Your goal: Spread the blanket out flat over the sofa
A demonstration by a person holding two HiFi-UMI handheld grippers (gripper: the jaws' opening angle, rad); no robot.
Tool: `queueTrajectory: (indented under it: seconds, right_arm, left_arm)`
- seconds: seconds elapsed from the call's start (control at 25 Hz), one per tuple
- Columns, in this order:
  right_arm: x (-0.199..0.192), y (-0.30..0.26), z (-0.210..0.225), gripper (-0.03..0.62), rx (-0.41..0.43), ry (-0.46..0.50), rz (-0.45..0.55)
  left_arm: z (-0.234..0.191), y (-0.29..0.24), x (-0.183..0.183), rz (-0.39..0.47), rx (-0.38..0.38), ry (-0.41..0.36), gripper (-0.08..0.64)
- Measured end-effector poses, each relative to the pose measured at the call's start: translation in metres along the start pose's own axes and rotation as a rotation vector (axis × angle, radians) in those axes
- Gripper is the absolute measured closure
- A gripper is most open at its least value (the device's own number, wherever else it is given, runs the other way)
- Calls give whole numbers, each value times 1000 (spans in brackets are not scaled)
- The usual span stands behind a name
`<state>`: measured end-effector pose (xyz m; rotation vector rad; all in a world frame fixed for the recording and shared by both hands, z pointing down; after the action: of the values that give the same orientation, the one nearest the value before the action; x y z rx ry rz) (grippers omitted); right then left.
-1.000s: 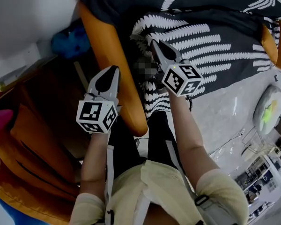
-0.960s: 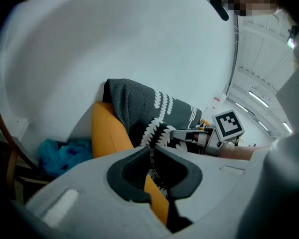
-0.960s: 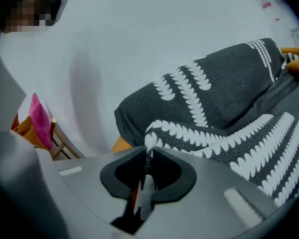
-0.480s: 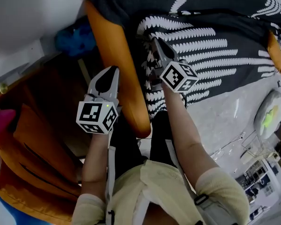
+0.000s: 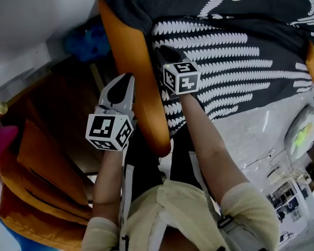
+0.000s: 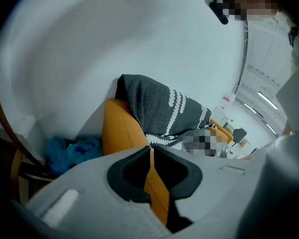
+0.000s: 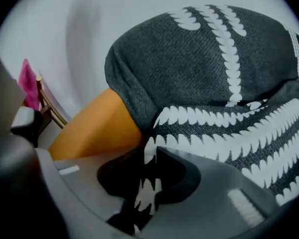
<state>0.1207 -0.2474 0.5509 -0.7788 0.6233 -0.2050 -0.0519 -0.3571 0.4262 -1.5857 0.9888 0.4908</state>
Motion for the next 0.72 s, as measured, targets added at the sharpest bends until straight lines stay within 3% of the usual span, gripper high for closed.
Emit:
queueTrajectory:
  seconds: [0.24, 0.72]
  right_arm:
    - [-16, -15, 13, 508, -6, -30, -64]
    - [9, 40, -9, 512, 19, 27, 5]
  left_arm:
    - [-9, -3, -4, -19, 4, -4, 534]
    - [2, 11, 14, 51, 18, 8, 534]
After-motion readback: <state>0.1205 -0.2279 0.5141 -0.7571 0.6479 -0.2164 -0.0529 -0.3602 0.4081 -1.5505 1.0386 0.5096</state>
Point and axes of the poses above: the fingertips, and each gripper's own axes: y backward along the fingers, z to its right, x out of its top, the point moved 10 cm from there along y, backward along the fingers, and after that the axes turned 14 degrees about -y, right-handed, at the moved point
